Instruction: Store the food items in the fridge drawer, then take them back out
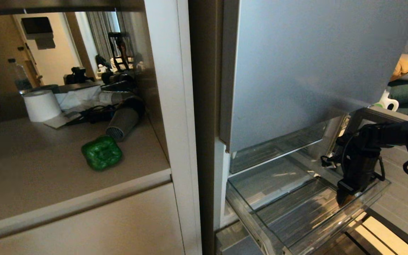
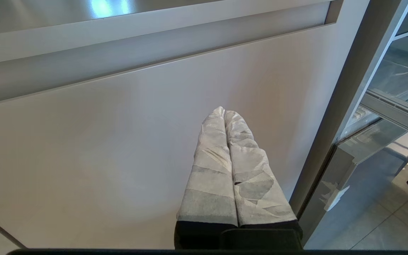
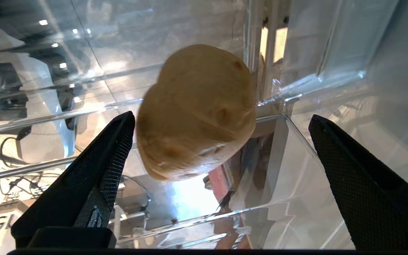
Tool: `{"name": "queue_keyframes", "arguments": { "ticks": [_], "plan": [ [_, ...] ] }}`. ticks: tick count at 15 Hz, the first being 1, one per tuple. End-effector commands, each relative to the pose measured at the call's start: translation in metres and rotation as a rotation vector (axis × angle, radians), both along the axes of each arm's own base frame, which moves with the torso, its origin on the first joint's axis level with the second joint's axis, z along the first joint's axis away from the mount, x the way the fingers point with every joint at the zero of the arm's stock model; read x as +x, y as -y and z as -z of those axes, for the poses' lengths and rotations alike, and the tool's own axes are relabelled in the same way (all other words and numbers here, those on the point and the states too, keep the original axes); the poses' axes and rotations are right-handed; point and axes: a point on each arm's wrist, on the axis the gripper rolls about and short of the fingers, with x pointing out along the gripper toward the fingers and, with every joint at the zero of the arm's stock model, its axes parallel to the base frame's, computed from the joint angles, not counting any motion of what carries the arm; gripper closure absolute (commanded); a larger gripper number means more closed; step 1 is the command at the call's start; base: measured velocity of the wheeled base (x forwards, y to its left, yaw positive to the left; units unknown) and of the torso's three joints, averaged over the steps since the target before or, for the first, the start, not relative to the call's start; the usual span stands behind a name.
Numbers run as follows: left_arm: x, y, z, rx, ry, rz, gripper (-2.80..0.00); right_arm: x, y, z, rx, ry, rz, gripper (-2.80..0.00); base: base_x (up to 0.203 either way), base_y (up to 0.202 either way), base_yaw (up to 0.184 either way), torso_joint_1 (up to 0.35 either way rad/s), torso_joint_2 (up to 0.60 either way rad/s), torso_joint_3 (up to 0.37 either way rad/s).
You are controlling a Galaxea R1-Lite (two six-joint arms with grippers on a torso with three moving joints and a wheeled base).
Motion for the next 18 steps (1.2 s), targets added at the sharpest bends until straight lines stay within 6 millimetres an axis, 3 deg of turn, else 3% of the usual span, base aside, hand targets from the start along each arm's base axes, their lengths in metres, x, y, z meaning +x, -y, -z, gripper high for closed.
{"name": "queue_keyframes", "arguments": {
  "ticks": [1, 7, 15, 18],
  "plan": [
    [0.001, 0.0, 0.003, 0.0, -0.012, 0.0, 0.0, 0.0, -0.007, -0.004, 0.001, 0.006, -0.02, -2.8, 0.0, 0.0, 0.0, 0.0, 0.0, 0.0],
    [0.001, 0.0, 0.003, 0.0, -0.012, 0.0, 0.0, -0.005, -0.021, -0.004, 0.135, -0.034, 0.029, -2.8, 0.0, 0.0, 0.0, 0.0, 0.0, 0.0],
    [0.001, 0.0, 0.003, 0.0, -0.012, 0.0, 0.0, -0.008, -0.021, -0.001, 0.144, -0.055, 0.104, -2.8, 0.0, 0.0, 0.0, 0.0, 0.0, 0.0],
    [0.001, 0.0, 0.003, 0.0, -0.012, 0.0, 0.0, -0.007, -0.03, -0.003, 0.216, -0.05, 0.095, -2.8, 0.0, 0.0, 0.0, 0.0, 0.0, 0.0]
  ]
}}
